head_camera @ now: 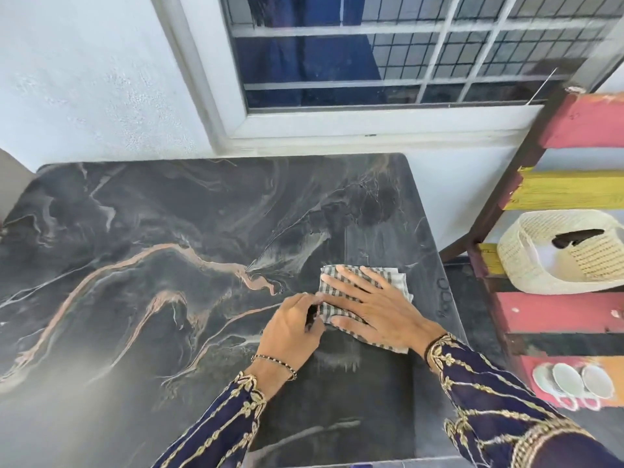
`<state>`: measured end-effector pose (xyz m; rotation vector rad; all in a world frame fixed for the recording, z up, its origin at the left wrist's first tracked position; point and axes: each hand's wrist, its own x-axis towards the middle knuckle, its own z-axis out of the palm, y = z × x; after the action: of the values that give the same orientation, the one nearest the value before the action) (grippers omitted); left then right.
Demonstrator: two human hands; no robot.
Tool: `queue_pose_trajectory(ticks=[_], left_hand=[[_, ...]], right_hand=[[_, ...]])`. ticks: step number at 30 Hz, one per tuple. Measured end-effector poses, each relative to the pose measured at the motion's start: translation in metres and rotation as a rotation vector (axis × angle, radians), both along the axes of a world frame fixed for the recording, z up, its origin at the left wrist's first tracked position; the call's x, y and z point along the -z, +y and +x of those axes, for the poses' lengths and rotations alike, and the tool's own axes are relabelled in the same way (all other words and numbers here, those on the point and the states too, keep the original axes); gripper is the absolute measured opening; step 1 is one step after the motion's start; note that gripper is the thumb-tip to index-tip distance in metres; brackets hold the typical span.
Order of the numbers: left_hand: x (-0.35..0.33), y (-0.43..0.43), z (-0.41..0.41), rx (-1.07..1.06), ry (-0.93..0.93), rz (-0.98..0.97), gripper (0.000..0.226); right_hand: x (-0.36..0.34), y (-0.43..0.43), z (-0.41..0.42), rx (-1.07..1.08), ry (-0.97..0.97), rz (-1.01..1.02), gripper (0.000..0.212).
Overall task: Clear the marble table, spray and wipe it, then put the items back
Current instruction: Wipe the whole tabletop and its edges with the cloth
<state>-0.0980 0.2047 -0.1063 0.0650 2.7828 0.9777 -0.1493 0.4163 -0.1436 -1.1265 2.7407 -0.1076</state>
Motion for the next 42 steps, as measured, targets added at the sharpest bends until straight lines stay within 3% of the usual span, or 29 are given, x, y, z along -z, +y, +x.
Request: queue_pose_trajectory(ticks=[6, 10, 13, 17, 26, 30, 42], left_hand=[[-0.011, 0.015, -0.104, 0.002, -0.021, -0.041, 0.057], [-0.015, 0.026, -0.174, 0.057, -0.187, -0.348, 0.122], [-0.018, 0.038, -0.206, 0.071, -0.337, -0.554, 0.144], [-0.013, 0.056, -0.221, 0.054, -0.426, -0.66, 0.137], [-0.01, 0.067, -0.23, 0.027, -0.57, -0.667, 0.145], [-0.011, 0.066, -0.23, 0.061, -0.579, -0.672, 0.145], [-0.019, 0.068, -0.227, 0.088, -0.541, -0.719, 0.133]], right_hand=[[0.004, 0.004, -0.106, 0.016, 0.028, -0.028, 0.056], [0.008, 0.006, -0.17, 0.008, 0.043, -0.037, 0.054], [0.01, 0.006, -0.206, 0.017, 0.069, -0.032, 0.056], [0.009, 0.004, -0.247, 0.066, 0.053, -0.028, 0.057], [0.005, -0.002, -0.293, 0.174, 0.05, -0.065, 0.057], [0.006, 0.001, -0.29, 0.202, 0.04, -0.073, 0.058], [0.016, 0.08, -0.276, 0.55, -0.047, -0.123, 0.062]])
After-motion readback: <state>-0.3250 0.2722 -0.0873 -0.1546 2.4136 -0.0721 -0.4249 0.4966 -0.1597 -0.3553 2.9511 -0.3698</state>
